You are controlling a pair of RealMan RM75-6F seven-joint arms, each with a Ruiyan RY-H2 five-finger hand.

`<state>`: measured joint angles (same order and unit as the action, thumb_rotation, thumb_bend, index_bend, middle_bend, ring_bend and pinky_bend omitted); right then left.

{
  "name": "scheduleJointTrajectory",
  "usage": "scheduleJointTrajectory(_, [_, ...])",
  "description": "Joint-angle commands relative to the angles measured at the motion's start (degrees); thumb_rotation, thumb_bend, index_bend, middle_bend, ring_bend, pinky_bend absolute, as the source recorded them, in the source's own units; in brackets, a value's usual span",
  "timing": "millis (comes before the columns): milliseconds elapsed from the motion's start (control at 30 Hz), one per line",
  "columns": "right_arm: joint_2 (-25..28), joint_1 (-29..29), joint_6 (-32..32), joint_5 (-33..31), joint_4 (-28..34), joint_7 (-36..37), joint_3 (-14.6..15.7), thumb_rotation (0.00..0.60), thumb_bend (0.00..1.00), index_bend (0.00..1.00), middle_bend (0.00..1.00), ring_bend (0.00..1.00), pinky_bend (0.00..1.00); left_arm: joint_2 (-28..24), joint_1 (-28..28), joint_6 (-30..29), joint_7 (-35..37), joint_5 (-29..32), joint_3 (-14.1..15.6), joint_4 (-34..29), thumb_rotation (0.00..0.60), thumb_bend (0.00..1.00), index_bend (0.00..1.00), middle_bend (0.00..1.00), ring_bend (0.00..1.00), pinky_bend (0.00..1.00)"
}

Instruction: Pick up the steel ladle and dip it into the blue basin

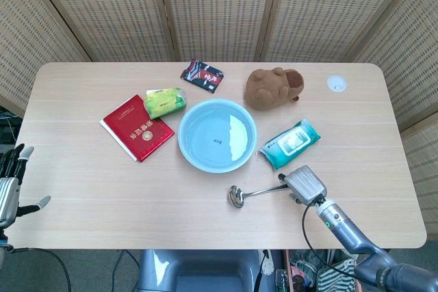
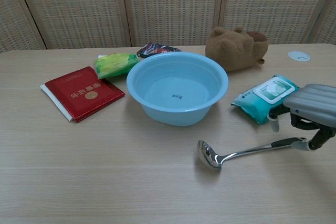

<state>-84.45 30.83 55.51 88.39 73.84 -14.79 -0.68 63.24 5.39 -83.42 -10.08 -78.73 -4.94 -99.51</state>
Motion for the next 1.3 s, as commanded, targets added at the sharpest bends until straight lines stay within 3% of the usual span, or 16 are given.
scheduleJointTrajectory(33, [-0.5, 1.0, -1.8, -1.3, -0.6, -0.7, -0.4, 0.600, 0.32, 0.43, 0.97, 0.95, 1.00, 0.1, 0.2, 0.4, -0.2, 0.6, -0.2, 0.0, 0.600, 0.00, 0.00, 0.00, 0.00, 0.00])
scheduleJointTrajectory(667, [-5.7, 2.9, -6.0, -5.5, -7.3, -3.1, -0.5, 0.600, 0.33, 0.43, 0.97, 0.95, 1.00, 0.4, 1.0, 1.5, -1.0, 2.2, -0.4, 0.3, 0.600, 0.00, 0.00, 0.00, 0.00, 0.00])
scheduleJointTrajectory(1300, [-7.0, 4.2, -8.8, -8.6, -7.5, -5.4, -0.4, 0.600, 0.35, 0.44, 0.97, 0.95, 1.00, 0.9, 1.5, 2.2, -1.9, 3.4, -0.4, 0.7, 0.600, 0.00, 0.00, 0.00, 0.00, 0.00])
